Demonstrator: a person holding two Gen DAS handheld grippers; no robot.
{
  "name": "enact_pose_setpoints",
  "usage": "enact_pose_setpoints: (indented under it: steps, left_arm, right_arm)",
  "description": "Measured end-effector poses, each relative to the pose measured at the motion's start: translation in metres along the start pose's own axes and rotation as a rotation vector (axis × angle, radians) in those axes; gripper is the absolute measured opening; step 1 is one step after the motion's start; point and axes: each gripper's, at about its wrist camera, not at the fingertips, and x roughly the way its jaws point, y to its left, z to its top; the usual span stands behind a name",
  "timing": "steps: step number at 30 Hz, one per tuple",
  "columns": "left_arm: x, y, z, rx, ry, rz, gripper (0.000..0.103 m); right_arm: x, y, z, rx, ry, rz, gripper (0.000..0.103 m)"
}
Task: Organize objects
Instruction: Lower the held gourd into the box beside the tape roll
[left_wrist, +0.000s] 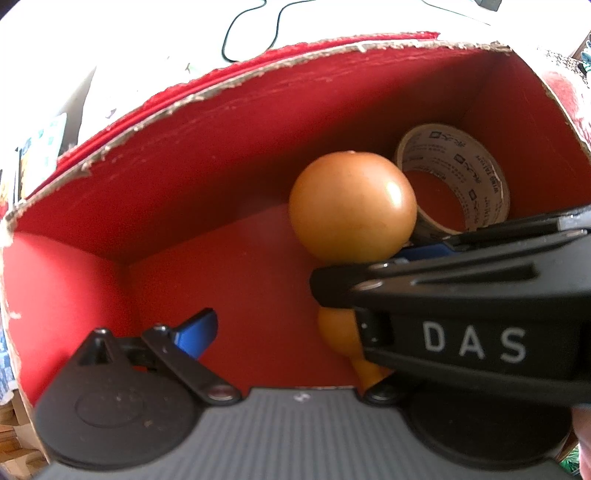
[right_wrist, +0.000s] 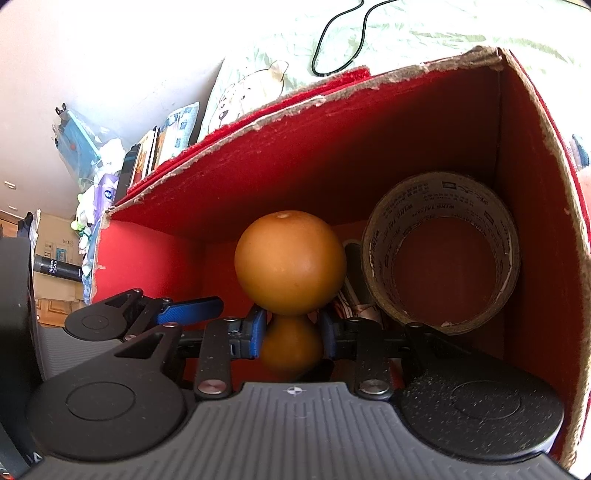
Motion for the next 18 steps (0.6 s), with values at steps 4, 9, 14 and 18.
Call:
enact_pose_setpoints:
  steps: [4, 9, 14, 18]
  left_arm:
    - [-0.003, 0.001, -0.001, 0.001, -0.001, -0.001, 0.099]
    - [-0.007, 0.002, -0.002, 0.000, 0.001, -0.005, 0.099]
    - [-0.010, 0.002, -0.004, 0.001, 0.002, -0.003, 0.099]
    - [-0.010, 0.011, -0.007, 0.004, 0.000, 0.005, 0.099]
  right_arm:
    - [0.000, -0.001, 0.000, -0.002, 0.002, 0.000, 0.031]
    - [0.001, -0.001, 0.001, 0.001, 0.006, 0.000, 0.031]
    - [0.000, 0.000, -0.001, 0.002, 0.005, 0.001, 0.031]
    - [0.000, 0.001, -0.001, 0.000, 0.003, 0.002, 0.031]
